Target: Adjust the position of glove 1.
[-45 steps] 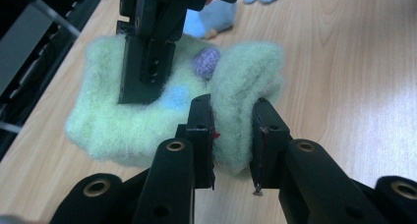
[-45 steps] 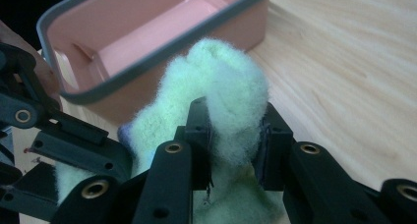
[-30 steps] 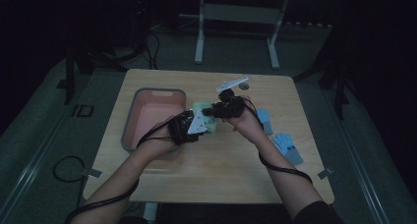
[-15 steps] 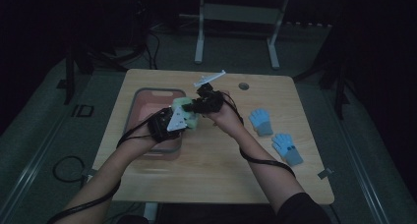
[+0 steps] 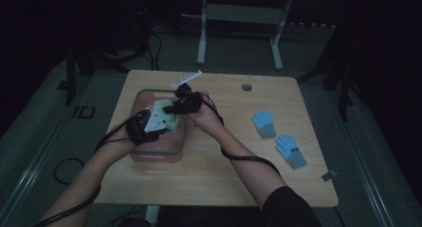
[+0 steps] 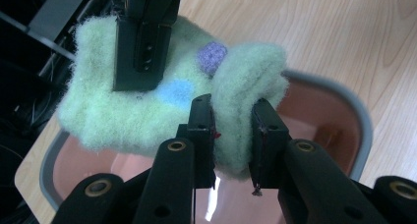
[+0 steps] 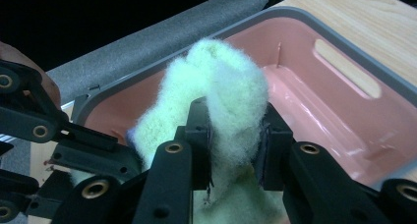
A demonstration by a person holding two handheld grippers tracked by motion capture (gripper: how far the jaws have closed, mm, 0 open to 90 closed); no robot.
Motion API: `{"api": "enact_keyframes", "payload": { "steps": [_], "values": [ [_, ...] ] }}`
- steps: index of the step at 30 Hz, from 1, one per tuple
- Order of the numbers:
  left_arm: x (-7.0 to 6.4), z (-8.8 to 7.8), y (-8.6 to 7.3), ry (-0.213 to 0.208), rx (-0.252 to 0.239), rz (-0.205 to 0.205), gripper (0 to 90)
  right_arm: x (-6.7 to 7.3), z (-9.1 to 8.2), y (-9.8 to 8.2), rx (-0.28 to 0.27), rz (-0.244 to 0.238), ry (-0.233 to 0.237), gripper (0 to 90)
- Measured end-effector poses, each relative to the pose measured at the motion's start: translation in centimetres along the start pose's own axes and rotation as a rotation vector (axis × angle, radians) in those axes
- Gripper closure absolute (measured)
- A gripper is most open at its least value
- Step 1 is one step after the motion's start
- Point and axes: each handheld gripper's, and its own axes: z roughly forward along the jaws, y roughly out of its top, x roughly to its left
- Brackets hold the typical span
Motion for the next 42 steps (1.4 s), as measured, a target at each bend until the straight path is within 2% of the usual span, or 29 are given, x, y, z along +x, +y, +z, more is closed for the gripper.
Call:
{"api": "enact_keyframes", "payload": {
  "steps": [2,4,5,9,12,19,24,25,30,32,34,35,37,39,42],
  "values": [
    [0.2,0.4,-1.1,-0.011,0.013,0.001,75.1,0.0,1.2,0.1,0.007,0.008,0.011,72.3],
    [0.2,0.7,-1.4,-0.015,0.020,0.007,75.1,0.0,1.6,0.0,0.009,0.008,0.010,72.3],
    [0.2,0.9,-1.7,-0.022,0.027,0.009,75.1,0.0,2.5,-0.2,0.029,0.016,0.014,72.4],
    [0.3,1.8,-2.6,-0.050,0.035,-0.009,75.1,-0.2,3.3,-0.6,0.047,0.024,0.011,72.3],
    [0.3,2.7,-3.1,-0.081,0.051,-0.031,75.0,-0.9,4.1,-1.2,0.065,0.053,0.024,72.3],
    [0.2,4.2,-3.2,-0.108,0.093,-0.016,75.0,-1.6,5.3,-2.1,0.111,0.062,0.001,72.0],
    [0.2,4.8,-3.1,-0.115,0.113,-0.019,75.0,-1.9,5.4,-2.4,0.098,0.081,0.009,71.5],
    [0.3,4.9,-3.1,-0.127,0.122,-0.017,74.9,-1.7,5.5,-2.2,0.120,0.061,-0.012,70.4],
    [0.6,5.6,-2.6,-0.171,0.173,0.004,74.7,-1.6,5.6,-2.1,0.147,0.077,-0.004,66.4],
    [0.8,5.9,-2.4,-0.194,0.195,0.002,74.2,-1.7,5.5,-2.0,0.181,0.077,-0.021,61.7],
    [1.1,6.3,-2.3,-0.201,0.210,0.005,73.7,-2.0,5.4,-2.1,0.207,0.085,-0.017,57.3],
    [1.2,6.6,-2.3,-0.210,0.224,0.008,73.0,-2.1,5.4,-2.2,0.213,0.081,-0.030,57.5],
    [1.3,6.9,-2.2,-0.218,0.241,-0.001,68.9,-2.3,5.1,-2.4,0.209,0.087,-0.026,55.1],
    [1.3,7.2,-2.2,-0.248,0.252,-0.022,63.1,-2.4,4.9,-2.6,0.205,0.092,-0.021,54.1],
    [1.1,7.0,-2.2,-0.250,0.251,-0.034,51.8,-2.3,4.2,-2.7,0.187,0.084,-0.013,52.7]
  ]
}}
